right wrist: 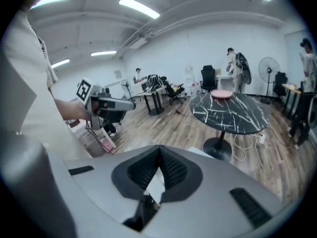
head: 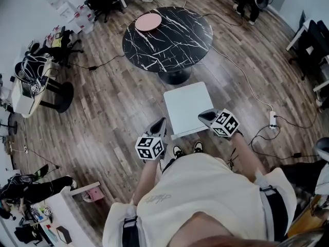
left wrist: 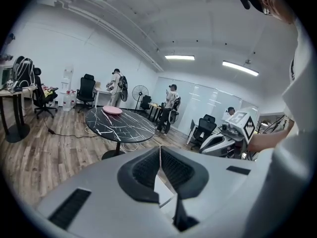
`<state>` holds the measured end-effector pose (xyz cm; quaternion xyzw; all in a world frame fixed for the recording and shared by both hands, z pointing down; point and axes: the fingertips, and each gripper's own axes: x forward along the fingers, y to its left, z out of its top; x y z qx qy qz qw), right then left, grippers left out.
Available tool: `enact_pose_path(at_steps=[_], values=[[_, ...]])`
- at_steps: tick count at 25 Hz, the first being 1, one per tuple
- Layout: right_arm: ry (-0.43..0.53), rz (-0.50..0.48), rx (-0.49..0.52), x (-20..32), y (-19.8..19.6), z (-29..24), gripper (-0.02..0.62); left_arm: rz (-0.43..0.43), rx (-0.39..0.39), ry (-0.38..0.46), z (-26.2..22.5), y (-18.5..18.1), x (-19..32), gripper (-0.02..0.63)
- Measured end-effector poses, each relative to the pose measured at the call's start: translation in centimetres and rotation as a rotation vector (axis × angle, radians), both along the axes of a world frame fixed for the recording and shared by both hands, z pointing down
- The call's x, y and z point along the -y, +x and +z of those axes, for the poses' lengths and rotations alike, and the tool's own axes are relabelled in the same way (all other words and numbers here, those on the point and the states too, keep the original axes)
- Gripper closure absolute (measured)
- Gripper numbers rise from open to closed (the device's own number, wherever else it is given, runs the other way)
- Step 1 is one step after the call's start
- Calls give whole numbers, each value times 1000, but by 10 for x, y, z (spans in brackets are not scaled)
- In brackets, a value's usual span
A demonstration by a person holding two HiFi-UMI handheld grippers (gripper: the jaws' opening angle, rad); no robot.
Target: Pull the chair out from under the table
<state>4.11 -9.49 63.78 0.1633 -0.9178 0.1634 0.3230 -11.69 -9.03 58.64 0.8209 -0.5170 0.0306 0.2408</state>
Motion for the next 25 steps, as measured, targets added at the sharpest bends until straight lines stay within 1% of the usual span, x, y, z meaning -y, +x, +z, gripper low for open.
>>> enact_pose_path(at_steps=[3,5,7,9,13,16,20,25], values=[[21,52,81,12,-1,-22,588,-20,-7,14,-11,-8,11,583],[47,72,100,16,-2,-33,588,-24,0,18,-16,-12,18,583],[93,98,108,22,0,-48,588,-27,13,22,-23,-15,23,583],[132,153,133,31,6,-65,589,-29,29,36,-31,-18,30,583],[160,250,238,49,13,-99,589,-36,62,82,-51,-24,46,583],[204,267,267,53,14,-118,589,-39,69,125,-70,-30,55,583],[308,281,281,60,10,-151,589,-26,59,179,-106,-34,65,583],[382,288,309,70,7,-186,589,-11,62,246,-141,-32,75,581]])
